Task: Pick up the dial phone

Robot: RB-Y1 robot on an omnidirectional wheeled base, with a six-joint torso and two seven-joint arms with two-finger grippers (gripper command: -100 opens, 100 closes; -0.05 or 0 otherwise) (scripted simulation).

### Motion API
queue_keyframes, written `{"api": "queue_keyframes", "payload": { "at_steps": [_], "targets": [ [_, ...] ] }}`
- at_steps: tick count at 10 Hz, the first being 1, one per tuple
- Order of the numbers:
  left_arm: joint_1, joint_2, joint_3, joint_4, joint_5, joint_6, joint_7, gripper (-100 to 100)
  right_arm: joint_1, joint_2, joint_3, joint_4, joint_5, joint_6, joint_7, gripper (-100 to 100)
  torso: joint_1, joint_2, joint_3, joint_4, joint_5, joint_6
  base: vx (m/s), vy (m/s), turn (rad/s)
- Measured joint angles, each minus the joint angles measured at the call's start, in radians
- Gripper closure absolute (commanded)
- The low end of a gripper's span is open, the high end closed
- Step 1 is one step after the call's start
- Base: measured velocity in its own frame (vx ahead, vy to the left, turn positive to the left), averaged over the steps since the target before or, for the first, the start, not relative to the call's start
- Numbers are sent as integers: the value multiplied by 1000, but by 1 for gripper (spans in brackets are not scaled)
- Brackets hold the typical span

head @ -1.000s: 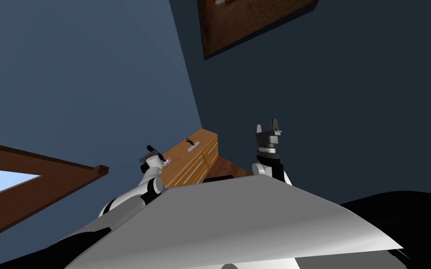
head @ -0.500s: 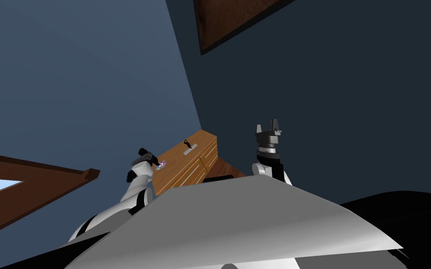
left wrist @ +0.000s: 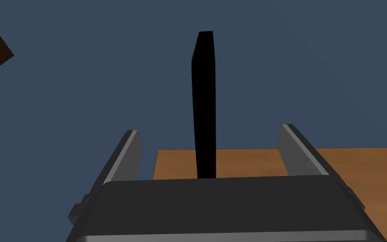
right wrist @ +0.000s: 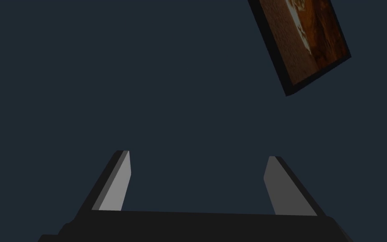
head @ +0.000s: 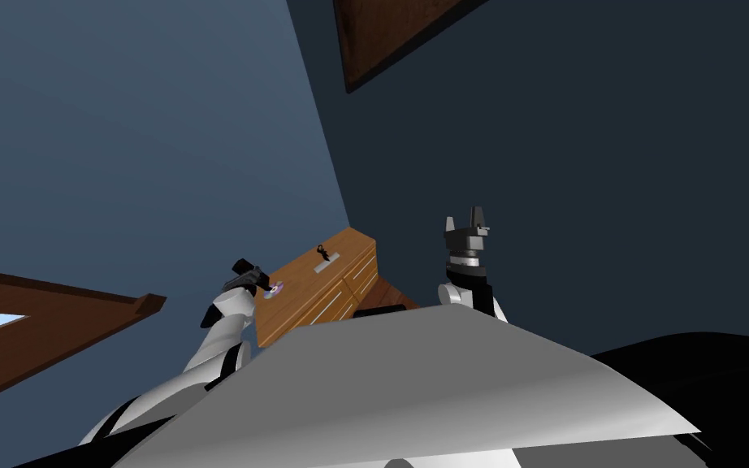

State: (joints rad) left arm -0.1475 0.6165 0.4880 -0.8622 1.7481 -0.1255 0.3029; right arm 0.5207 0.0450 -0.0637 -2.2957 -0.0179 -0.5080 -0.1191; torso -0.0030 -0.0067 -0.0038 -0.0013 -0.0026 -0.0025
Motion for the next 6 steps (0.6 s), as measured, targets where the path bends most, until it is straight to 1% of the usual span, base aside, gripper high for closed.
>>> {"api": "queue_keyframes", "payload": {
  "at_steps": [1,5,6],
  "targets": [
    [2,1,-1,0,-2,5,6,100,0,0,0,0,0,0,0,0,4,3,1,1,1,0,9,-11,-2],
    [2,1,-1,0,-1,5,6,100,0,0,0,0,0,0,0,0,8,6,3,1,2,1,1,-1,3],
    [2,0,-1,0,-1,5,6,0,0,0,0,0,0,0,0,0,8,6,3,1,2,1,0,0,0]
  ]
}}
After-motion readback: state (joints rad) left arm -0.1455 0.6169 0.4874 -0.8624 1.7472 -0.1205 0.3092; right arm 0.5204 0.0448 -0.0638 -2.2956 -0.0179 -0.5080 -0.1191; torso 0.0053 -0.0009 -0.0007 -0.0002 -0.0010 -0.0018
